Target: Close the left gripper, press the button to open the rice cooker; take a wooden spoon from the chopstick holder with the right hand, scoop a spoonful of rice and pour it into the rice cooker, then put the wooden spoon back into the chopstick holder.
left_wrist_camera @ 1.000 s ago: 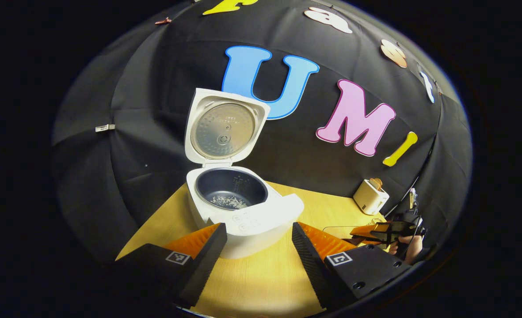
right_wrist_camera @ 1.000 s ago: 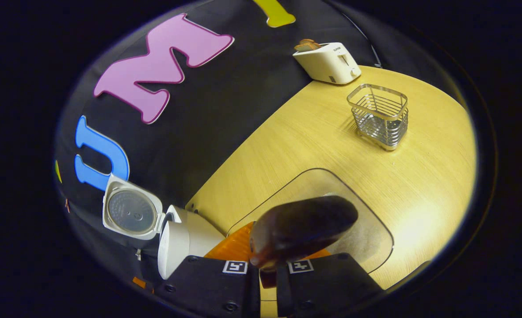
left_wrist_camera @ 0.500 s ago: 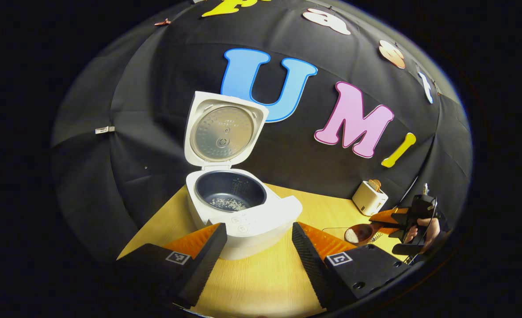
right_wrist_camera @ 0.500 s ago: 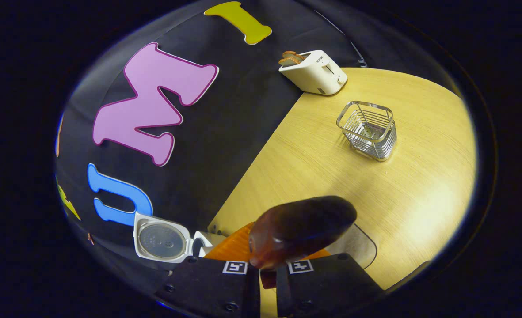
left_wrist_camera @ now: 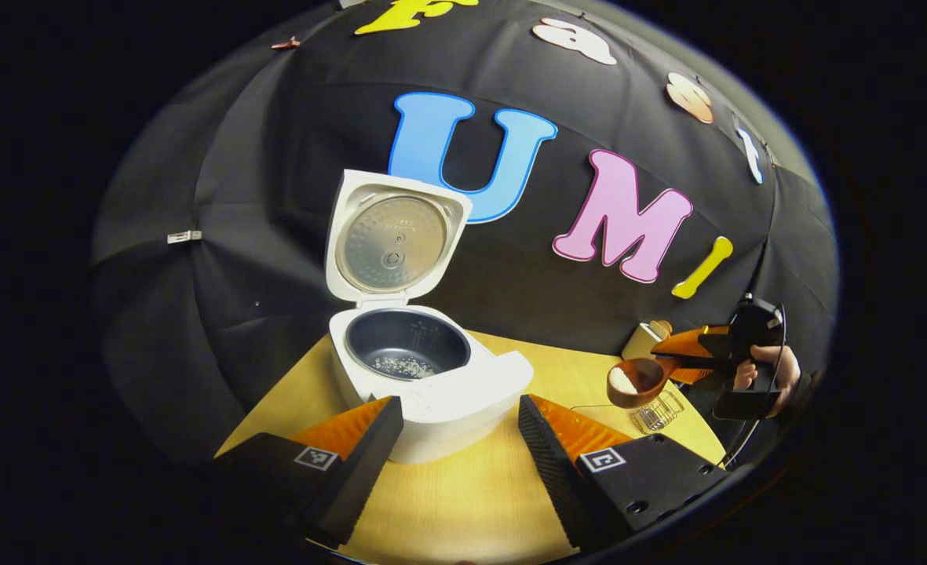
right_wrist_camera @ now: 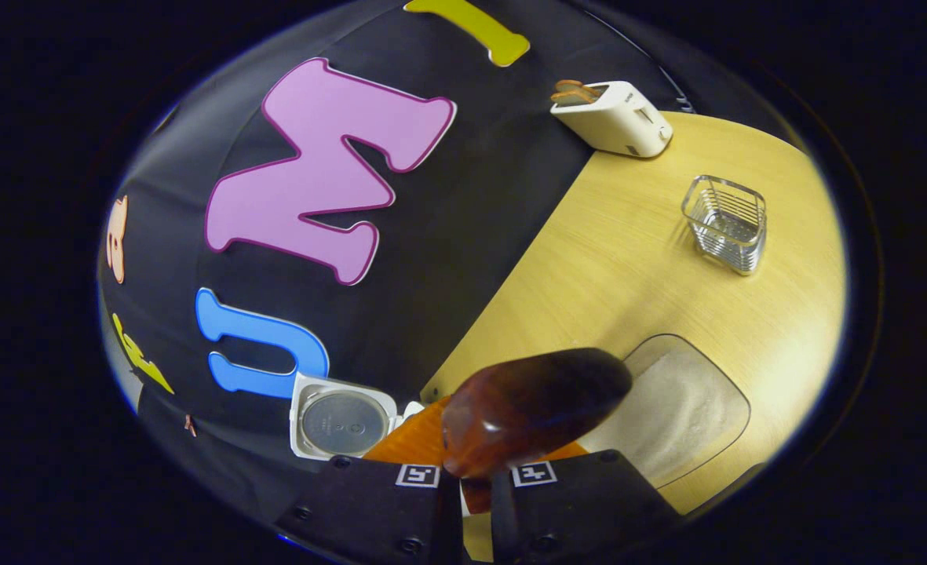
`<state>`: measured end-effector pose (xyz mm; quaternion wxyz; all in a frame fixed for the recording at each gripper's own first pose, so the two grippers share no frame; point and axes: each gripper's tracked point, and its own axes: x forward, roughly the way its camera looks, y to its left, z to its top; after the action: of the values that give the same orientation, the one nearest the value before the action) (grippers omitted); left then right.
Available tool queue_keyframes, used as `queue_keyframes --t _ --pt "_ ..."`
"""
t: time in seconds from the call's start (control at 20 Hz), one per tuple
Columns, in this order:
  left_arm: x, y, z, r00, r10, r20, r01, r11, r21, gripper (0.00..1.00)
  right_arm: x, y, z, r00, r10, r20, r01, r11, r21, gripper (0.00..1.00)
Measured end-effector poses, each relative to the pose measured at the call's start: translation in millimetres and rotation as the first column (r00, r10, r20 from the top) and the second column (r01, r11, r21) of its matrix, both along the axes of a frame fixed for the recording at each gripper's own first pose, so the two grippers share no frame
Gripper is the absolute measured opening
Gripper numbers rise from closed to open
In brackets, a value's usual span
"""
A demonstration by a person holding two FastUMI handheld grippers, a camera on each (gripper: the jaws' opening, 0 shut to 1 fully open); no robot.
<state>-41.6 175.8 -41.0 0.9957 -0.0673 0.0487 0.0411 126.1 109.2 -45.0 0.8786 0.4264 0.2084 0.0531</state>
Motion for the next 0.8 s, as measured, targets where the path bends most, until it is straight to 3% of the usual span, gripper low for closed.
queue_keyframes --t 0.2,0.25,0.3,0.35,0.45,0.5,0.55,0.6,0.8 --pt "-8 20 -1 0.999 0.042 -0.006 -0.042 0.999 -0.015 0.96 16 42 17 0.998 0.063 0.011 -0.063 0.998 -0.006 0.18" --pt "-11 27 -4 0.998 0.056 -0.011 -0.056 0.998 -0.018 0.96 21 53 21 0.996 0.083 0.011 -0.083 0.997 -0.003 0.07" --pt "-14 33 -4 0.998 0.069 -0.014 -0.069 0.997 -0.020 0.96 24 64 25 0.995 0.100 0.016 -0.100 0.995 -0.002 0.07" --pt "-16 40 -4 0.996 0.083 -0.014 -0.084 0.996 -0.023 0.96 30 75 30 0.993 0.120 0.022 -0.120 0.993 -0.005 0.18" --pt "-20 52 -1 0.994 0.109 -0.012 -0.110 0.993 -0.032 0.96 41 100 38 0.987 0.157 0.033 -0.157 0.987 -0.022 0.18" --pt "-21 59 0 0.992 0.123 -0.013 -0.124 0.992 -0.037 0.96 46 111 42 0.984 0.177 0.039 -0.176 0.984 -0.028 0.07" --pt "-23 65 -1 0.991 0.135 -0.014 -0.135 0.990 -0.042 0.96 53 124 45 0.980 0.193 0.042 -0.192 0.981 -0.031 0.07" --pt "-24 71 0 0.989 0.146 -0.014 -0.146 0.988 -0.046 0.96 58 137 47 0.976 0.213 0.045 -0.212 0.977 -0.036 0.18" --pt "-29 95 -2 0.981 0.194 -0.015 -0.195 0.979 -0.061 0.96 79 188 44 0.959 0.280 0.043 -0.277 0.958 -0.072 0.18"
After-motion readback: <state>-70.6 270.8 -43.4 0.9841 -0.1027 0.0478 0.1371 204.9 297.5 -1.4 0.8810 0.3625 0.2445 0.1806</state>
